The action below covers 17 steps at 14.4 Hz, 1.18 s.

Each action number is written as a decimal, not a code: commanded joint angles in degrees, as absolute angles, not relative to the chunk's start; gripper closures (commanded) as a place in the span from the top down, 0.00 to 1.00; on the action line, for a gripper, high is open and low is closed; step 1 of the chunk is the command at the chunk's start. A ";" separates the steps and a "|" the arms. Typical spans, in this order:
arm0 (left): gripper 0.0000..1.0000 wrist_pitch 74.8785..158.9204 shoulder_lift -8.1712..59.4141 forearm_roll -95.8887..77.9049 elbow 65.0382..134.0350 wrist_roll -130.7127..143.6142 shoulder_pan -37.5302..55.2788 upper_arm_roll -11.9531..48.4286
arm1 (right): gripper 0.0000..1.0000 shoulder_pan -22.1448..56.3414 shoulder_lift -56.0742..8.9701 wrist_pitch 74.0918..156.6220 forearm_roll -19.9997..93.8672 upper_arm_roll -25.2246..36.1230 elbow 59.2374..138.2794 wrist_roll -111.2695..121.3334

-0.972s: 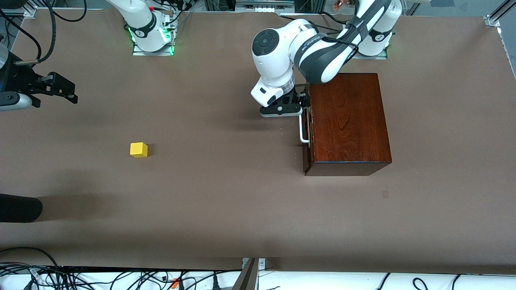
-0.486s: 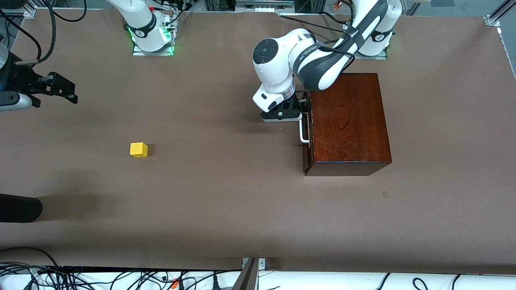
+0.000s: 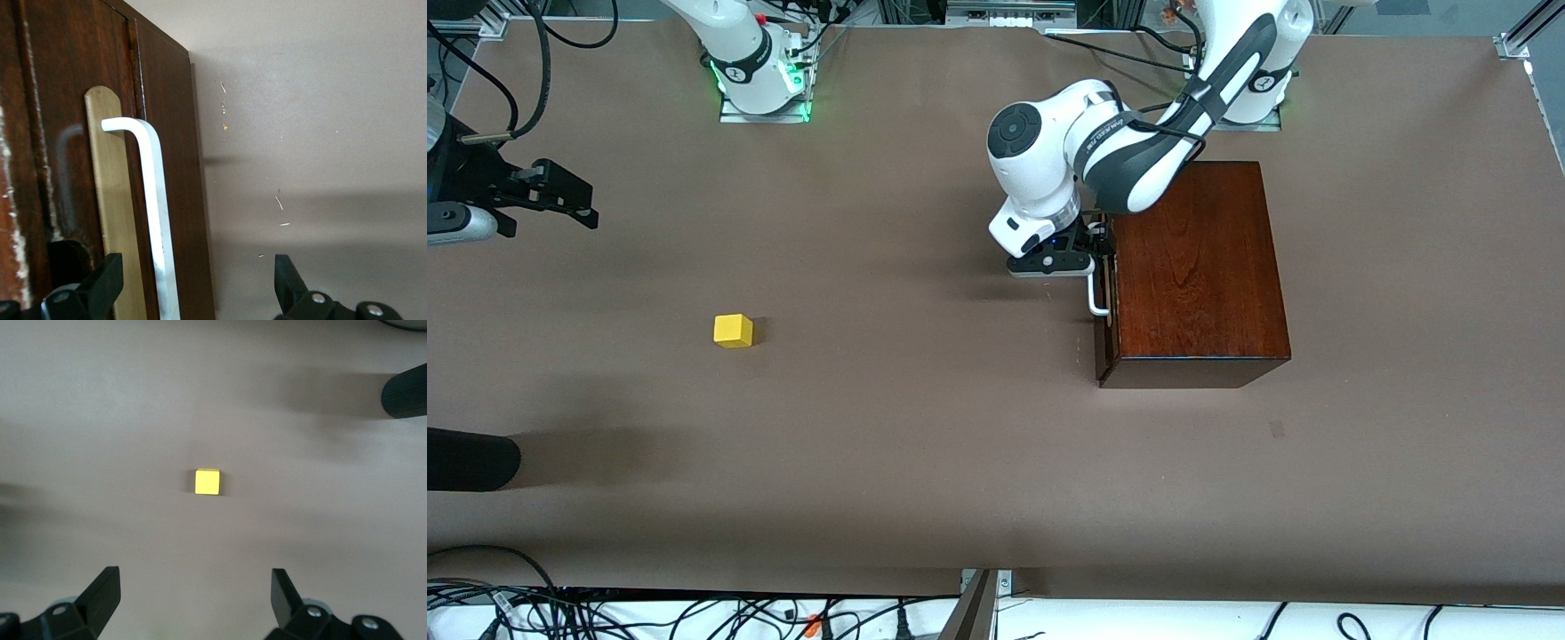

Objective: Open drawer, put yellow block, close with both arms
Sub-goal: 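Pull the drawer handle outward with the left gripper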

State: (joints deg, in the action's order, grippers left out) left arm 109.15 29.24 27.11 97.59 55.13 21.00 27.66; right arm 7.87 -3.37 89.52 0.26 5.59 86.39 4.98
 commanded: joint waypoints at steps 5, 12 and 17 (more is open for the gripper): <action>1.00 110.92 30.85 28.92 97.56 56.42 21.00 27.60 | 1.00 7.65 -3.96 89.03 1.32 5.63 84.99 4.66; 1.00 111.09 32.17 30.85 97.12 58.27 21.09 27.60 | 1.00 7.65 -3.96 89.03 1.32 5.71 84.99 4.66; 1.00 111.62 33.05 31.73 96.94 59.41 21.09 27.60 | 1.00 7.56 -3.96 89.03 1.32 5.71 84.99 4.66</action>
